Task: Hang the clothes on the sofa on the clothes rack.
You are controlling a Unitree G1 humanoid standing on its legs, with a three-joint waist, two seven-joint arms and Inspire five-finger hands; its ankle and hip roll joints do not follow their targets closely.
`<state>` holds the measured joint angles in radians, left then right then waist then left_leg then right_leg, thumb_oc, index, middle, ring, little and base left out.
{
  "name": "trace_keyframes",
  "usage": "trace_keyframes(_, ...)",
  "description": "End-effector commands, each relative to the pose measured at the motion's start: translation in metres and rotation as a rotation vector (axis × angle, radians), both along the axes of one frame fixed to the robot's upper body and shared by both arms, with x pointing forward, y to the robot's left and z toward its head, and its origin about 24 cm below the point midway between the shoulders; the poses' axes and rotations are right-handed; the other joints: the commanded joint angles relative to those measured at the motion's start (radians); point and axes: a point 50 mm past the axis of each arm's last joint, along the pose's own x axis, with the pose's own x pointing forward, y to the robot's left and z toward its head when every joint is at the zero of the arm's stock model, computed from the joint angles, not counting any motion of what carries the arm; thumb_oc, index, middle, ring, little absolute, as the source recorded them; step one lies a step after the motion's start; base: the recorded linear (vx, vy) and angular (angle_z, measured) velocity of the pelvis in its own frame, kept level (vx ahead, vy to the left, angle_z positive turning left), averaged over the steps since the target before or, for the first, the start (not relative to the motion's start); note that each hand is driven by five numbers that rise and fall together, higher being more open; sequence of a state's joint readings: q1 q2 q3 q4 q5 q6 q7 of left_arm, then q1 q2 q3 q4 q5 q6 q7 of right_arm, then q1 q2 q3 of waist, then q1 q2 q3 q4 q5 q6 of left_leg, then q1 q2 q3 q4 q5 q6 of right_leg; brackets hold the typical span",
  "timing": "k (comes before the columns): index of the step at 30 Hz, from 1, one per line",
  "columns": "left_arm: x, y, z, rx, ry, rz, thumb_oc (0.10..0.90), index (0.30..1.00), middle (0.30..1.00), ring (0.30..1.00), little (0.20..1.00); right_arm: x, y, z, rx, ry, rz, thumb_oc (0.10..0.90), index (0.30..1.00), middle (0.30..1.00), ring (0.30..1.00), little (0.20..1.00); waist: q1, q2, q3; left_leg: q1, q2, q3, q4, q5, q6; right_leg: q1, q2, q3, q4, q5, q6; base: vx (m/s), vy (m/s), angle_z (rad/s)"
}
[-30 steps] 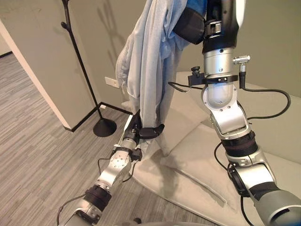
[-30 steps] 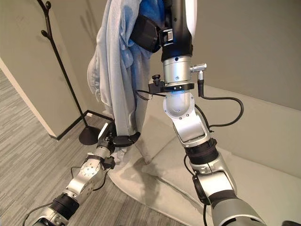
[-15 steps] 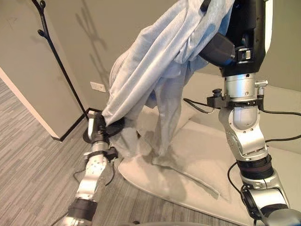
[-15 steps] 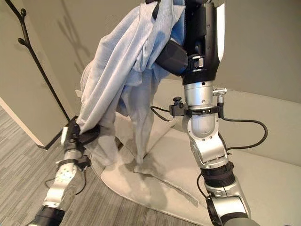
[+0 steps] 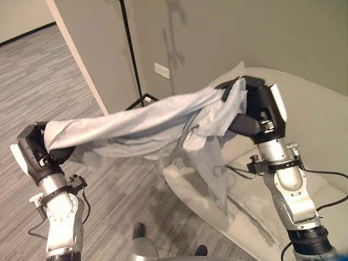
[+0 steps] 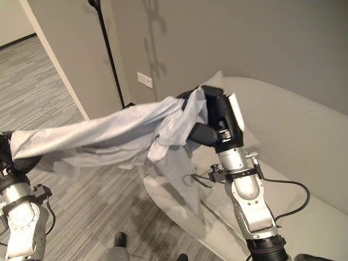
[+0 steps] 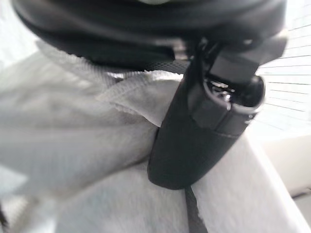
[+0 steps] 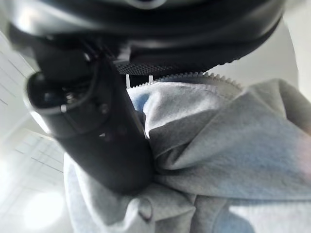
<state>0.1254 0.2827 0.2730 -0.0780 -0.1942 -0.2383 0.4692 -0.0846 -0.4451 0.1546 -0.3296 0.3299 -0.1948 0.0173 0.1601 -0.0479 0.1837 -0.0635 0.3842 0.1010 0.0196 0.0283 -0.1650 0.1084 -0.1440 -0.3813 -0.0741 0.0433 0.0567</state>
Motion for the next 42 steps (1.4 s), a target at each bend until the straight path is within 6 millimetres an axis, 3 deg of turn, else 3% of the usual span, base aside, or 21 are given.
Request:
trace_keyframes(1, 0.012, -0.014, 0.049, 0.119, -0.234, -0.125, 0.4, 0.3, 0.3, 0.3, 0.3, -0.012, 0.011, 0.041, 0.06, -0.214, 0.114, 0.4, 0.3, 0.3, 0.3, 0.3, -0.025, -0.024, -0.07, 0.014, 0.073, 0.03, -0.092, 0.195, -0.026, 0.051, -0.138, 0.01, 0.031, -0.065, 0.126, 0.1, 0.737, 0.13)
trace_keyframes(3, 0.018, -0.027, 0.047, 0.141, -0.216, -0.192, 0.4, 0.3, 0.3, 0.3, 0.3, -0.015, 0.017, 0.03, 0.054, -0.155, 0.159, 0.4, 0.3, 0.3, 0.3, 0.3, -0.017, -0.006, -0.086, -0.002, 0.081, -0.024, -0.077, 0.175, -0.054, 0.058, -0.18, 0.007, 0.046, -0.057, 0.152, 0.12, 0.623, 0.26)
trace_keyframes(4, 0.024, -0.039, 0.044, 0.135, -0.204, -0.26, 0.4, 0.3, 0.3, 0.3, 0.3, -0.017, 0.014, 0.019, 0.033, -0.107, 0.148, 0.4, 0.3, 0.3, 0.3, 0.3, -0.023, -0.001, -0.098, -0.036, 0.073, -0.029, -0.019, 0.108, -0.062, 0.074, -0.23, -0.018, 0.054, -0.044, 0.169, 0.11, 0.652, 0.37)
trace_keyframes(5, 0.028, -0.056, 0.044, 0.121, -0.209, -0.371, 0.4, 0.3, 0.3, 0.3, 0.3, -0.018, 0.016, 0.009, 0.01, -0.062, 0.136, 0.4, 0.3, 0.3, 0.3, 0.3, -0.03, -0.014, -0.099, -0.061, 0.011, -0.024, 0.069, 0.016, -0.052, 0.078, -0.305, -0.008, 0.095, 0.037, 0.183, 0.1, 0.664, 0.35)
trace_keyframes(6, 0.029, -0.056, 0.044, 0.121, -0.21, -0.373, 0.4, 0.3, 0.3, 0.3, 0.3, -0.018, 0.016, 0.009, 0.011, -0.062, 0.133, 0.4, 0.3, 0.3, 0.3, 0.3, -0.029, -0.02, -0.101, -0.07, 0.002, -0.024, 0.078, 0.014, -0.047, 0.074, -0.314, -0.008, 0.093, 0.043, 0.186, 0.07, 0.768, 0.68)
trace_keyframes(7, 0.035, -0.065, 0.05, 0.136, -0.224, -0.431, 0.4, 0.3, 0.3, 0.3, 0.3, -0.013, 0.018, -0.003, -0.007, -0.014, 0.098, 0.4, 0.3, 0.3, 0.3, 0.3, -0.022, -0.037, -0.088, -0.115, -0.069, -0.022, 0.15, -0.042, -0.001, 0.05, -0.398, -0.017, 0.163, 0.167, 0.182, 0.03, 0.591, 0.77)
trace_keyframes(8, 0.035, -0.065, 0.055, 0.202, -0.216, -0.449, 0.4, 0.3, 0.3, 0.3, 0.3, -0.01, 0.021, -0.004, -0.015, -0.008, 0.097, 0.4, 0.3, 0.3, 0.3, 0.3, -0.019, -0.036, -0.08, -0.12, -0.102, -0.018, 0.157, -0.06, 0.031, 0.028, -0.429, -0.02, 0.21, 0.219, 0.17, 0.03, 0.588, 0.63)
trace_keyframes(11, 0.032, -0.059, 0.063, 0.317, -0.205, -0.417, 0.4, 0.3, 0.3, 0.3, 0.3, -0.008, 0.03, -0.004, -0.019, -0.017, 0.116, 0.4, 0.3, 0.3, 0.3, 0.3, -0.021, -0.035, -0.072, -0.104, -0.168, -0.003, 0.141, -0.073, 0.092, -0.018, -0.466, -0.031, 0.31, 0.265, 0.148, 0.07, 0.499, 0.11)
trace_keyframes(14, 0.03, -0.055, 0.055, 0.338, -0.15, -0.405, 0.4, 0.3, 0.3, 0.3, 0.3, -0.014, 0.03, -0.005, -0.026, -0.023, 0.117, 0.4, 0.3, 0.3, 0.3, 0.3, -0.054, -0.03, -0.063, -0.011, -0.268, -0.011, 0.027, -0.048, 0.158, -0.109, -0.326, 0.06, 0.433, 0.135, 0.083, 0.18, 0.621, 0.38)
trace_keyframes(16, 0.027, -0.054, 0.049, 0.332, -0.12, -0.417, 0.4, 0.3, 0.3, 0.3, 0.3, -0.016, 0.026, -0.004, -0.022, -0.024, 0.116, 0.4, 0.3, 0.3, 0.3, 0.3, -0.06, -0.027, -0.06, 0.025, -0.286, -0.006, -0.008, -0.048, 0.171, -0.133, -0.269, 0.061, 0.461, 0.066, 0.065, 0.17, 0.362, 0.48)
trace_keyframes(18, 0.026, -0.053, 0.041, 0.291, -0.078, -0.432, 0.4, 0.3, 0.3, 0.3, 0.3, -0.019, 0.013, -0.014, -0.01, 0.029, 0.078, 0.4, 0.3, 0.3, 0.3, 0.3, -0.086, -0.022, -0.027, 0.113, -0.33, -0.003, -0.082, -0.047, 0.185, -0.255, -0.112, 0.004, 0.468, -0.02, 0.046, 0.2, 0.362, 0.01)
trace_keyframes(20, 0.031, -0.057, 0.043, 0.256, -0.103, -0.44, 0.4, 0.3, 0.3, 0.3, 0.3, -0.017, 0.006, -0.017, -0.013, 0.042, 0.033, 0.4, 0.3, 0.3, 0.3, 0.3, -0.112, -0.031, 0.0, 0.153, -0.355, -0.024, -0.09, -0.071, 0.181, -0.322, -0.027, 0.028, 0.383, -0.01, 0.049, 0.17, 0.165, 0.01)
trace_keyframes(23, 0.036, -0.072, 0.04, 0.224, -0.112, -0.511, 0.4, 0.3, 0.3, 0.3, 0.3, -0.018, -0.002, -0.016, 0.016, 0.032, -0.006, 0.4, 0.3, 0.3, 0.3, 0.3, -0.153, -0.048, 0.019, 0.218, -0.391, -0.057, -0.092, -0.119, 0.177, -0.382, 0.029, 0.051, 0.208, 0.057, 0.068, 0.27, 0.08, 0.42)
trace_keyframes(27, 0.036, -0.081, 0.035, 0.258, -0.074, -0.58, 0.4, 0.3, 0.3, 0.3, 0.3, -0.017, -0.003, -0.019, 0.024, 0.042, -0.032, 0.4, 0.3, 0.3, 0.3, 0.3, -0.18, -0.04, 0.01, 0.305, -0.395, -0.076, -0.066, -0.205, 0.174, -0.359, 0.017, -0.023, 0.097, 0.102, 0.086, 0.5, 0.035, 0.53)
trace_keyframes(31, 0.036, -0.083, 0.029, 0.239, -0.059, -0.588, 0.4, 0.3, 0.3, 0.3, 0.3, -0.015, -0.004, -0.026, 0.022, 0.074, -0.048, 0.4, 0.3, 0.3, 0.3, 0.3, -0.21, -0.027, -0.077, 0.381, -0.397, -0.088, -0.035, -0.28, 0.171, -0.291, 0.038, -0.029, 0.106, 0.078, 0.047, 0.41, 0.031, 0.39)
trace_keyframes(33, 0.034, -0.078, 0.031, 0.243, -0.068, -0.57, 0.4, 0.3, 0.3, 0.3, 0.3, -0.014, -0.008, -0.026, 0.018, 0.066, -0.059, 0.4, 0.3, 0.3, 0.3, 0.3, -0.211, 0.017, -0.123, 0.373, -0.35, -0.047, 0.064, -0.209, 0.12, -0.228, 0.07, -0.08, 0.082, 0.058, 0.031, 0.52, -0.021, 0.23)
trace_keyframes(35, 0.034, -0.075, 0.033, 0.25, -0.073, -0.557, 0.4, 0.3, 0.3, 0.3, 0.3, -0.012, -0.011, -0.026, 0.01, 0.066, -0.076, 0.4, 0.3, 0.3, 0.3, 0.3, -0.215, 0.02, -0.131, 0.349, -0.34, -0.035, 0.11, -0.166, 0.093, -0.211, 0.072, -0.092, 0.064, 0.059, 0.027, 0.27, -0.048, -0.1)
trace_keyframes(36, 0.034, -0.069, 0.043, 0.281, -0.111, -0.52, 0.4, 0.3, 0.3, 0.3, 0.3, -0.011, -0.018, -0.023, 0.001, 0.045, -0.115, 0.4, 0.3, 0.3, 0.3, 0.3, -0.216, 0.021, -0.124, 0.259, -0.297, 0.014, 0.318, -0.054, 0.002, -0.157, 0.081, -0.096, 0.034, 0.038, 0.003, 0.22, -0.086, -0.17)
trace_keyframes(37, 0.034, -0.064, 0.048, 0.291, -0.132, -0.491, 0.4, 0.3, 0.3, 0.3, 0.3, -0.01, -0.023, -0.022, -0.012, 0.039, -0.14, 0.4, 0.3, 0.3, 0.3, 0.3, -0.216, 0.014, -0.119, 0.209, -0.27, 0.04, 0.446, -0.006, -0.034, -0.132, 0.086, -0.097, 0.015, 0.025, -0.017, 0.22, -0.092, -0.11)
trace_keyframes(40, 0.033, -0.059, 0.052, 0.292, -0.157, -0.444, 0.4, 0.3, 0.3, 0.3, 0.3, -0.008, -0.032, -0.023, -0.075, 0.031, -0.203, 0.4, 0.3, 0.3, 0.3, 0.3, -0.199, -0.002, -0.102, 0.126, -0.225, 0.077, 0.625, 0.015, -0.031, -0.087, 0.094, -0.087, -0.007, -0.007, -0.045, 0.23, -0.069, -0.19)
trace_keyframes(42, 0.034, -0.048, 0.067, 0.373, -0.197, -0.356, 0.4, 0.3, 0.3, 0.3, 0.3, -0.005, -0.053, -0.013, -0.225, -0.04, -0.349, 0.4, 0.3, 0.3, 0.3, 0.3, -0.176, -0.037, -0.081, 0.05, -0.099, 0.136, 0.613, -0.058, 0.053, -0.034, 0.066, -0.021, -0.013, -0.039, -0.031, 0.35, 0.071, -0.43)
